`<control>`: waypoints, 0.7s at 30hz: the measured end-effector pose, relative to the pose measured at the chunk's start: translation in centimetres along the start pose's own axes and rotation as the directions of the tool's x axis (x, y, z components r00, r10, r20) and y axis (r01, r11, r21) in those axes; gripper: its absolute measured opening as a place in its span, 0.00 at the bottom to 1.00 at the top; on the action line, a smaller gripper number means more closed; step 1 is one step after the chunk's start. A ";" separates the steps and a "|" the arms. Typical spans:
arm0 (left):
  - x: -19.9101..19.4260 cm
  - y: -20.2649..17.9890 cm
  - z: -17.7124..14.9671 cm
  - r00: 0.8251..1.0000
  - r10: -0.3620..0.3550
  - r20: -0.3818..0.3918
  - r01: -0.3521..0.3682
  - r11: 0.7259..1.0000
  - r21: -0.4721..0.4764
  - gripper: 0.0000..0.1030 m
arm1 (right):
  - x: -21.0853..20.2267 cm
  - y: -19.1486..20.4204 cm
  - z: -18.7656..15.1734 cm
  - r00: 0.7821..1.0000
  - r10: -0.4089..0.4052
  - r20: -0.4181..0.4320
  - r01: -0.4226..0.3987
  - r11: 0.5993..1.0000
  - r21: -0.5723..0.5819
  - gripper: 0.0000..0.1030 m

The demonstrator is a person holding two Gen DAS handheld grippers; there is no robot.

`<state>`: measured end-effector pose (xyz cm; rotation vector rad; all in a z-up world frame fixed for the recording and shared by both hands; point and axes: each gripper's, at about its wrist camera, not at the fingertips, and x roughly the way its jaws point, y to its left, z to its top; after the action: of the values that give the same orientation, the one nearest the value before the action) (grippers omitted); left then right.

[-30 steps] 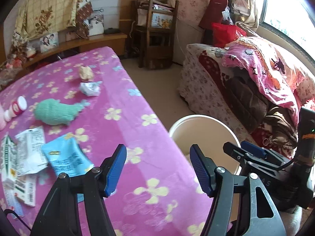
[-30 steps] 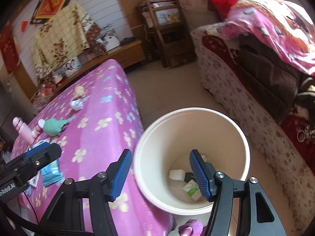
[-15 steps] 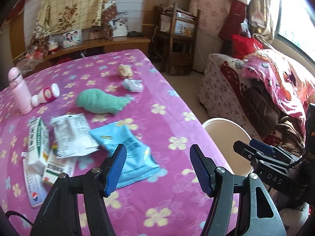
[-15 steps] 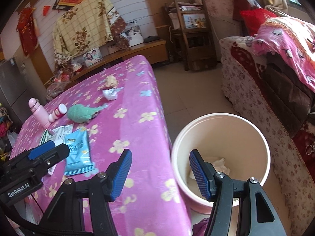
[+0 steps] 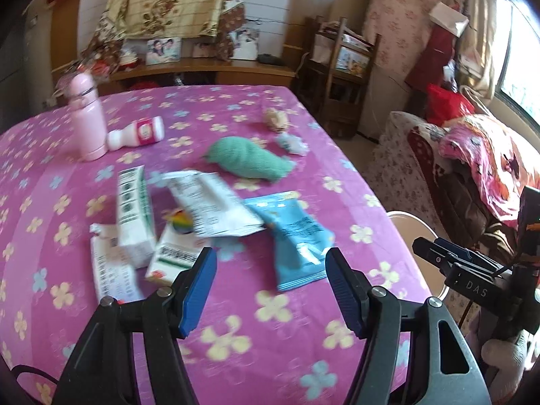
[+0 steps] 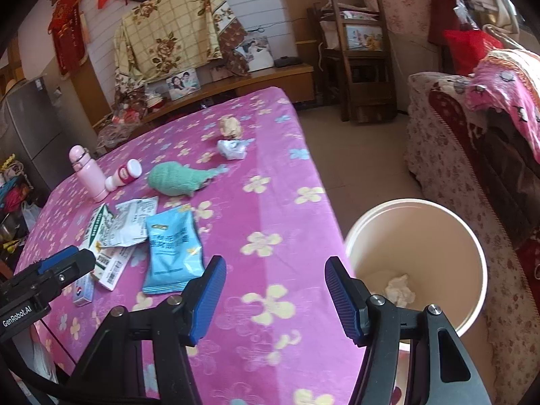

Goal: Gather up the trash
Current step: 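Move both open tools back over the table toward the remaining items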

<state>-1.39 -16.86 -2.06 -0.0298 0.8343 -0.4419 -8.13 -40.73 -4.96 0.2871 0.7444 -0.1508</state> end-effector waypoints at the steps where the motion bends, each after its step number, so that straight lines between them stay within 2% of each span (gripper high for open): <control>1: -0.3 0.7 -0.1 1.000 0.001 -0.001 -0.001 1.000 -0.010 0.66 | 0.2 0.4 0.0 1.000 0.011 -0.007 -0.011 1.000 -0.005 0.63; 4: -1.0 3.1 -0.5 1.000 0.010 -0.012 -0.010 1.000 -0.029 0.71 | 0.8 1.4 -0.2 0.999 0.039 -0.025 -0.039 0.999 -0.014 0.64; 10: -1.8 7.6 -1.8 0.997 0.065 -0.050 -0.066 0.997 -0.031 0.72 | 2.6 3.5 -0.5 0.991 0.106 -0.082 -0.109 0.993 -0.039 0.64; 14: -1.3 10.3 -2.5 0.993 0.082 -0.087 -0.088 0.994 -0.069 0.72 | 4.6 5.0 -0.5 0.981 0.138 -0.134 -0.147 0.987 -0.059 0.70; 21: 0.5 12.6 -2.4 0.989 0.091 -0.116 -0.104 0.989 -0.109 0.76 | 7.5 7.3 0.3 0.970 0.167 -0.176 -0.184 0.979 -0.090 0.72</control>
<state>1.80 -5.26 -6.45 -0.0706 0.9654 -0.3053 -0.76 -34.19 -8.45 0.2658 0.8864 0.0818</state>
